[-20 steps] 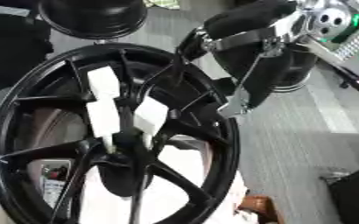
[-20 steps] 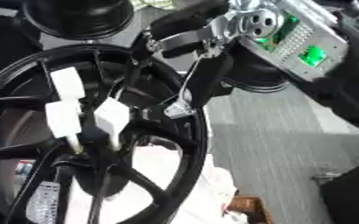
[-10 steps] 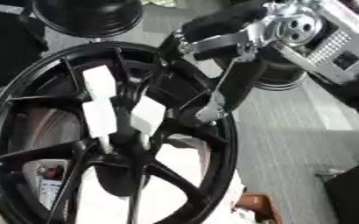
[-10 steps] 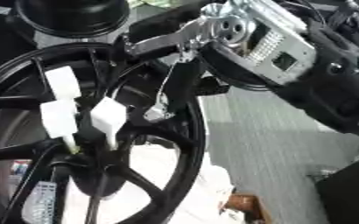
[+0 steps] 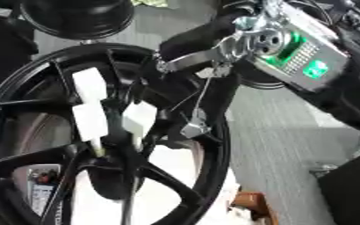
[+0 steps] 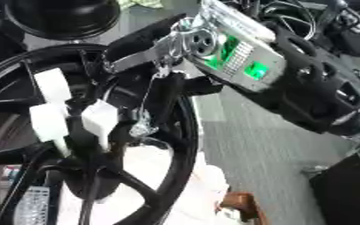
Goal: Pull the pin out of the wheel hub.
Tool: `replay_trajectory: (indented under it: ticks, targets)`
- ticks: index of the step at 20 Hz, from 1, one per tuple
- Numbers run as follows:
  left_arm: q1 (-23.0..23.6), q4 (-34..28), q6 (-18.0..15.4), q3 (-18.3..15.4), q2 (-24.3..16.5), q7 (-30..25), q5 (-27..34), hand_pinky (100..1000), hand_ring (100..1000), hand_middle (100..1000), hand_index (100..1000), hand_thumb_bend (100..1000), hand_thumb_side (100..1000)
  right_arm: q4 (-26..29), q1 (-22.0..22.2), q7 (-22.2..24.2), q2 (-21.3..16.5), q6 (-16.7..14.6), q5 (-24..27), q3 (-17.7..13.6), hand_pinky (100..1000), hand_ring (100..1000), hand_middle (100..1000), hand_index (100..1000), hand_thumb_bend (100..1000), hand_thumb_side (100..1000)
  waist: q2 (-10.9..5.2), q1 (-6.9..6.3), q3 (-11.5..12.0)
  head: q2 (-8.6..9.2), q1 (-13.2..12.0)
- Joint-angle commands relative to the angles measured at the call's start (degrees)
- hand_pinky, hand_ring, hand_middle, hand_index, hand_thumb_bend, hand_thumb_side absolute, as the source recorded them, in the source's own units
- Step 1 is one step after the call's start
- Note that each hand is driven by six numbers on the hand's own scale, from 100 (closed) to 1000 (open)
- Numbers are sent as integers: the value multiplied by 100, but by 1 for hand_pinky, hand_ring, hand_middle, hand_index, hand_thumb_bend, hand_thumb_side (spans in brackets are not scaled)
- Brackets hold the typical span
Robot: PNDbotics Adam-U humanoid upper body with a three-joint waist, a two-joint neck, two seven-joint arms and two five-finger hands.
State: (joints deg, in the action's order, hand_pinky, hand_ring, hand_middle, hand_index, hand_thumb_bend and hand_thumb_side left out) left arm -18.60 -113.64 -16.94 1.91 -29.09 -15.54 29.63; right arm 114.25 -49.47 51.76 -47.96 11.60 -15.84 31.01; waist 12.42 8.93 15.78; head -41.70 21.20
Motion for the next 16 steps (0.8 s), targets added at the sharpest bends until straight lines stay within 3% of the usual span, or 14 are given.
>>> replay_trajectory:
  ticks: [1,9,16]
  targets:
    - [-50,-95,38,-5,-30,-11,36,795,718,760,820,100,597,34,-139,20,16,111,-103,-46,912,918,817,842,365,366,-101,-57,4,100,69]
    - [-33,-95,68,-3,-14,-19,39,795,718,760,820,100,597,34,-201,20,149,325,-233,-30,913,918,818,842,368,364,-114,-60,-12,149,125]
    - [28,-95,90,-15,32,-11,44,796,719,762,820,100,598,34,-274,20,409,481,-402,229,913,919,820,842,376,351,-164,-131,-62,117,149]
